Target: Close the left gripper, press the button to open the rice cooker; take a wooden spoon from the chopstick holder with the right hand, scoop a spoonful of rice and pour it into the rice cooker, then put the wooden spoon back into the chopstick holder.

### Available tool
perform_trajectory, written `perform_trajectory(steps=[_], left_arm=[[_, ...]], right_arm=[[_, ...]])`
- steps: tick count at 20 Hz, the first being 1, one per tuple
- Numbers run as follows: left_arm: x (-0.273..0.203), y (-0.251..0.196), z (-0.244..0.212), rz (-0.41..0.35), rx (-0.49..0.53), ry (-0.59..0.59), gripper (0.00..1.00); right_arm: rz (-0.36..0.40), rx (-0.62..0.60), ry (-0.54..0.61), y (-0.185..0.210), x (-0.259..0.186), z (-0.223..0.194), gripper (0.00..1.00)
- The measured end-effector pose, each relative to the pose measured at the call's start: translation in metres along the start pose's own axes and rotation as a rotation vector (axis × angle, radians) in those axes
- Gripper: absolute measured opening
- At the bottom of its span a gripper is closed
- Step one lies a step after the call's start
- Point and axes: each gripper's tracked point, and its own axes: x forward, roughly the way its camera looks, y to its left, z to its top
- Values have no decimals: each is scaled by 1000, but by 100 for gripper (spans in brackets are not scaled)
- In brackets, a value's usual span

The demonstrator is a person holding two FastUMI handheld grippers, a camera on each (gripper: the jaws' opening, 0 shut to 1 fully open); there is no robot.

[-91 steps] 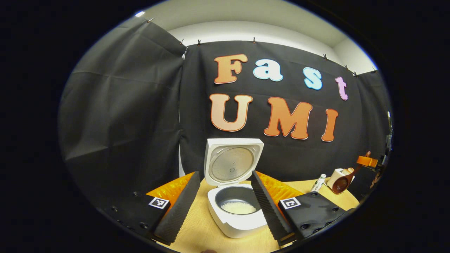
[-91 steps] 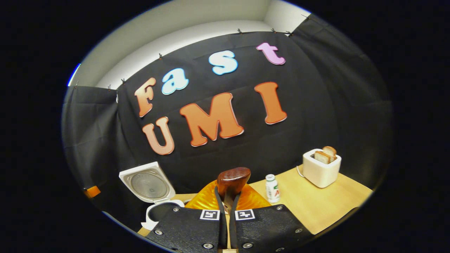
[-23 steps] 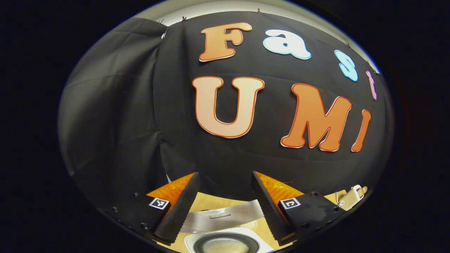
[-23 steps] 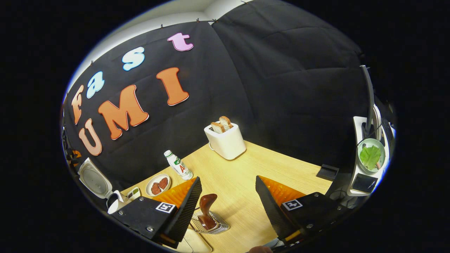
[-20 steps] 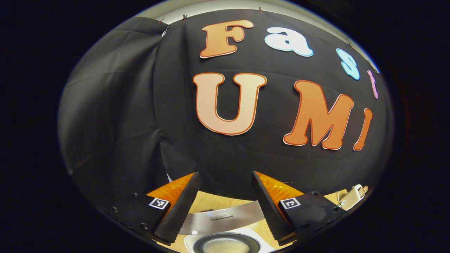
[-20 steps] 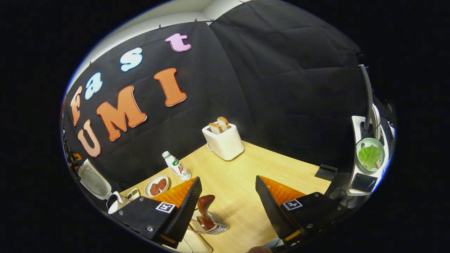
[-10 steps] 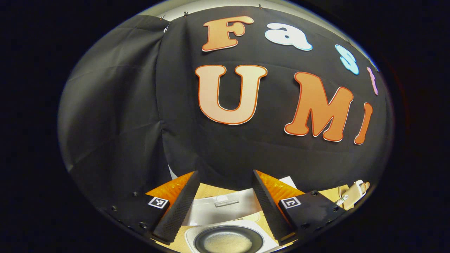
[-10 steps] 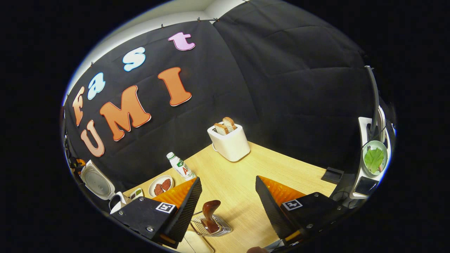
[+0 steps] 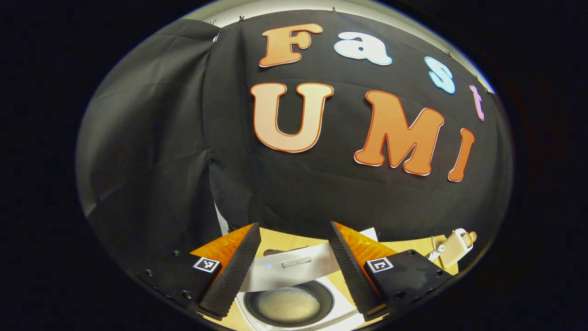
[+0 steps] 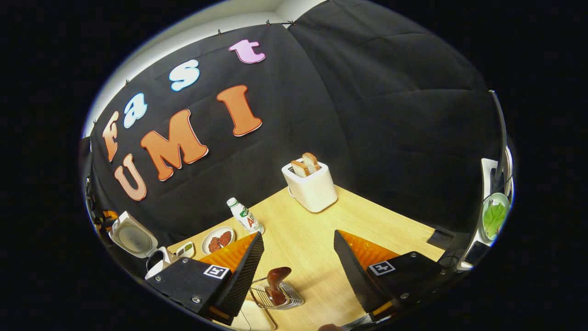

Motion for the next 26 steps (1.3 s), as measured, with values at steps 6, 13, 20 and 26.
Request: perform_trajectory(steps=[6,13,20,26], left_arm=[[-48,-22,-81,-49,-33,85,100],[-75,-27,-167,0,11,138,100],[-60,-19,-212,43,-8,229,100],[-36,-19,-224,41,91,313,100]], right_arm=[[55,-46,14,3,4,4,94],[108,-43,56,8,14,-3,94],[116,-25,112,4,20,-22,95],[87,-5,125,-6,27,-26,94]])
